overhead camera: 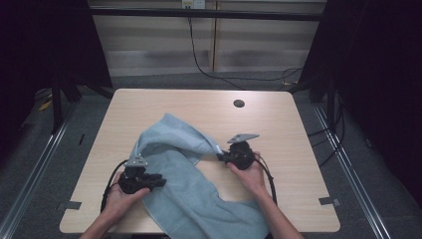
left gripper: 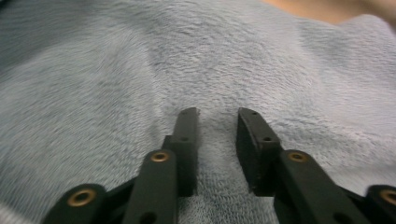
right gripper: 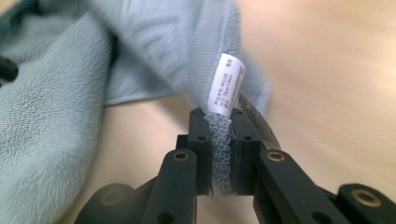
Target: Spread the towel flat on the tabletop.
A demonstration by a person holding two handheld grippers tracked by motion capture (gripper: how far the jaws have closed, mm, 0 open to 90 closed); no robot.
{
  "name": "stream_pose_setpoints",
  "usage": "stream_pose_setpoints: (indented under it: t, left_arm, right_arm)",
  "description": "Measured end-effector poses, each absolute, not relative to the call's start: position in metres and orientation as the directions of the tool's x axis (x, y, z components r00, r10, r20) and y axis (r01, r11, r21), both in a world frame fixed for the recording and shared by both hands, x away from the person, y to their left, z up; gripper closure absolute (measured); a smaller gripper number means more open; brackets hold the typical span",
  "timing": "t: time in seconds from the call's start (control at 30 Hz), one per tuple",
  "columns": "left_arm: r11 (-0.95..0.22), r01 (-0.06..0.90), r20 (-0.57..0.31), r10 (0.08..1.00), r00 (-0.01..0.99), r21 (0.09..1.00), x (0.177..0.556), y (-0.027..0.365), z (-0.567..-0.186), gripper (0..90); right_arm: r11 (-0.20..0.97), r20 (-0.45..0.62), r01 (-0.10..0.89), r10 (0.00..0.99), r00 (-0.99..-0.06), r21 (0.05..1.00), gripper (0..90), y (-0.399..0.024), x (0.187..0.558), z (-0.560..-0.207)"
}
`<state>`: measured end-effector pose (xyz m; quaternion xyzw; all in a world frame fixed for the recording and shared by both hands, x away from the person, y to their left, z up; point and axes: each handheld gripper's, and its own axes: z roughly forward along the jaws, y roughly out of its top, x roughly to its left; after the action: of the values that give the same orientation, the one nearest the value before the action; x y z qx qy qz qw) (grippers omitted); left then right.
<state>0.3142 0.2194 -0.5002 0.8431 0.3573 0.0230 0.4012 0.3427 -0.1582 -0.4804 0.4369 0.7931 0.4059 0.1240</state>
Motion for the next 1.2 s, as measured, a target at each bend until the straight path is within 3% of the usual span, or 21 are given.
stream_pose_setpoints:
  t: [0.13,0.33,0.5,0.6,0.67,0.77,0.93,1.03,1.13,1.2]
  left_arm:
    - [-0.396,0.606,-0.251,0.654,0.714,0.690,0.324,0.227,-0.500,70.5]
    - [-0.430,0.574,-0.180,0.670,0.721,0.696,0.334,0.227,-0.499,68.8]
    - [-0.434,0.574,-0.135,0.706,0.696,0.694,0.347,0.228,-0.497,65.8]
    - [-0.375,0.600,-0.185,0.721,0.668,0.707,0.350,0.235,-0.500,64.8]
    - [-0.374,0.595,-0.191,0.712,0.676,0.712,0.345,0.240,-0.496,65.1]
    - [-0.367,0.556,-0.200,0.673,0.713,0.746,0.333,0.241,-0.488,66.4]
    - [-0.344,0.554,-0.238,0.645,0.726,0.759,0.323,0.239,-0.482,63.5]
    - [-0.369,0.559,-0.232,0.641,0.732,0.743,0.322,0.236,-0.487,57.0]
    - [-0.418,0.559,-0.158,0.682,0.714,0.716,0.321,0.230,-0.496,51.9]
    - [-0.422,0.562,-0.165,0.677,0.717,0.711,0.322,0.229,-0.498,50.7]
  right_arm:
    - [0.230,0.135,0.579,0.845,-0.518,0.783,82.4,-0.198,0.349,-0.459]
    - [0.176,0.085,0.561,0.909,-0.408,0.809,81.9,-0.248,0.364,-0.428]
    - [0.166,0.062,0.557,0.928,-0.368,0.814,80.7,-0.260,0.376,-0.422]
    - [0.158,0.065,0.568,0.934,-0.351,0.808,75.8,-0.258,0.381,-0.430]
    - [0.167,0.076,0.577,0.925,-0.373,0.800,61.1,-0.251,0.378,-0.439]
    - [0.146,0.089,0.533,0.916,-0.390,0.833,52.8,-0.240,0.366,-0.437]
    - [0.193,0.152,0.538,0.834,-0.531,0.821,57.6,-0.206,0.354,-0.442]
    - [0.250,0.172,0.558,0.784,-0.596,0.791,59.1,-0.181,0.353,-0.457]
    - [0.276,0.207,0.579,0.747,-0.632,0.767,54.5,-0.160,0.355,-0.475]
    - [0.294,0.215,0.589,0.736,-0.642,0.752,49.2,-0.147,0.355,-0.485]
